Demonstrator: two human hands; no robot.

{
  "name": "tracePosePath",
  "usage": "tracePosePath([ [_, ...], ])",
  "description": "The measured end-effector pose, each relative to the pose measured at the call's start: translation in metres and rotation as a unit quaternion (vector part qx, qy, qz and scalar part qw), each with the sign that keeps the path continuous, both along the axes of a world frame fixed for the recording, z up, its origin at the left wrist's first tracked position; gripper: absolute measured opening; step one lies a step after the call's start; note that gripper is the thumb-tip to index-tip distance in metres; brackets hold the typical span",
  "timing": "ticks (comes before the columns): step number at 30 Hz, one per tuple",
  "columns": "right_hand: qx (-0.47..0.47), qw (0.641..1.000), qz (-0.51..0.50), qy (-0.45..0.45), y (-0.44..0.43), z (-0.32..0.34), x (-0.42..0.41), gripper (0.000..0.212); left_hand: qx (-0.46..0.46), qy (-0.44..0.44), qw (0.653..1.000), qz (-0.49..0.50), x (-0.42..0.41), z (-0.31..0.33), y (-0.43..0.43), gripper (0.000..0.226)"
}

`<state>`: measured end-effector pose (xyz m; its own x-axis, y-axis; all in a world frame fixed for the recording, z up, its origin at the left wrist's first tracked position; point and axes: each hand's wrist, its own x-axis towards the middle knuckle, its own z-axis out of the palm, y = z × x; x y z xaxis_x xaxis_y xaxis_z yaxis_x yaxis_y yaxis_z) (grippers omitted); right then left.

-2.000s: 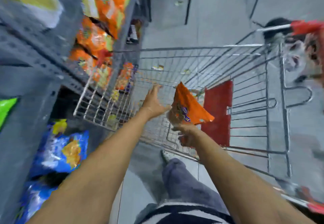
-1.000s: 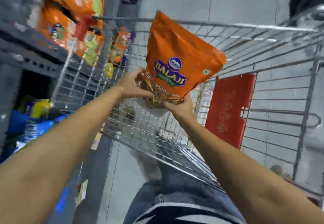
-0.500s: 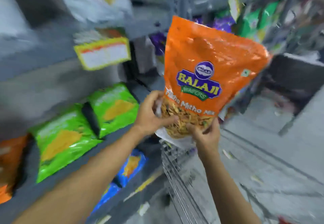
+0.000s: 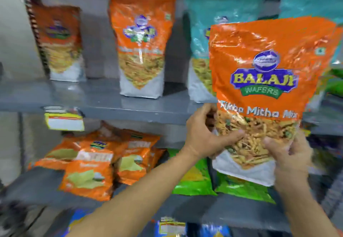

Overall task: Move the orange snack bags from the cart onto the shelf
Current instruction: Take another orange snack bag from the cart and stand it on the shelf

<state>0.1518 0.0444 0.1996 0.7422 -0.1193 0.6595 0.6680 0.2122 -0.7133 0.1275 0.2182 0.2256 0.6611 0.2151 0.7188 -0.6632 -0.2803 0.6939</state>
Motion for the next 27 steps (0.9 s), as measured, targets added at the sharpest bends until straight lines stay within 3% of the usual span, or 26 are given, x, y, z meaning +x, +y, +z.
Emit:
tracePosePath([
  [8,0.027,0.993,0.108,-0.037,0.134,0.068,-0.033,0.047,-0.025,-0.098,0.990,0.094,-0.061,0.064,0.116,0.037],
  [12,0.031,0.989,0.133,-0.059,0.228,0.090,-0.047,0.041,0.024,-0.119,0.980,0.159,-0.083,0.080,0.211,0.036],
  [15,0.017,0.987,0.149,-0.064,0.302,0.102,-0.052,0.046,0.042,-0.108,0.975,0.189,-0.093,0.090,0.289,0.033],
  [20,-0.049,0.982,0.168,-0.069,0.407,0.118,-0.041,0.030,0.045,-0.056,0.977,0.200,-0.099,0.103,0.404,0.036],
  [24,-0.107,0.975,0.184,-0.059,0.462,0.132,-0.025,0.033,0.043,-0.023,0.980,0.195,-0.088,0.113,0.464,0.052],
  [27,-0.143,0.970,0.197,-0.016,0.486,0.126,-0.005,0.038,0.071,0.017,0.979,0.192,-0.074,0.109,0.490,0.045],
])
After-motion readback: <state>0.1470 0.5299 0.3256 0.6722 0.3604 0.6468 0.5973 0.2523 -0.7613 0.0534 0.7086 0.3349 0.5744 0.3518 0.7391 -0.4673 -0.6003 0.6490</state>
